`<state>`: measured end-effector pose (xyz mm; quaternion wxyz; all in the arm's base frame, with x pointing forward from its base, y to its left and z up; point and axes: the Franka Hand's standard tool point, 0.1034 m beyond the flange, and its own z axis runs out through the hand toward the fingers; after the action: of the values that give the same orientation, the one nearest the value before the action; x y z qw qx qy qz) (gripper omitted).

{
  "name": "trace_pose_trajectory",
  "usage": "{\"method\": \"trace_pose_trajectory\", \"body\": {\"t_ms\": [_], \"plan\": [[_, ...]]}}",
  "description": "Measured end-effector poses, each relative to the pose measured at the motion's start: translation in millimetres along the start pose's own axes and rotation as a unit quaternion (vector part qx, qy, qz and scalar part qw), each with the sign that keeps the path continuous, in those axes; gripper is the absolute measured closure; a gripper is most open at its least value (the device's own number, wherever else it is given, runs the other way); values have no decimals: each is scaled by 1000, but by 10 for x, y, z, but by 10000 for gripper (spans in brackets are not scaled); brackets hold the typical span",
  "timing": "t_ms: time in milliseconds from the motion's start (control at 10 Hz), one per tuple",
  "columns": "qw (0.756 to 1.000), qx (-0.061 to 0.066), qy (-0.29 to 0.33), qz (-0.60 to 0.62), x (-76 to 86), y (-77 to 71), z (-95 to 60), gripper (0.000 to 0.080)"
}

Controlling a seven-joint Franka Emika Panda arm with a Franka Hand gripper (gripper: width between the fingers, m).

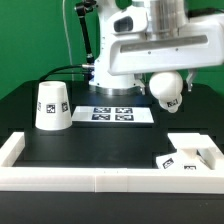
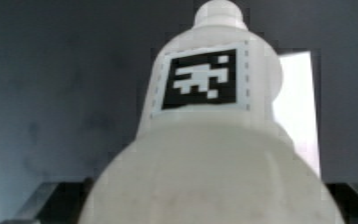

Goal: Assemble lamp

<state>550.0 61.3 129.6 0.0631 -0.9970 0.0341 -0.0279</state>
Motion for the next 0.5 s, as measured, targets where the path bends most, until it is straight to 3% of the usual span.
{"method": "trace_pose_trajectory", "body": {"t_ms": [300, 500], "plan": [[998, -8, 65, -2, -6, 18, 40, 222], [997, -13, 66, -31, 1, 46, 49, 222]]}}
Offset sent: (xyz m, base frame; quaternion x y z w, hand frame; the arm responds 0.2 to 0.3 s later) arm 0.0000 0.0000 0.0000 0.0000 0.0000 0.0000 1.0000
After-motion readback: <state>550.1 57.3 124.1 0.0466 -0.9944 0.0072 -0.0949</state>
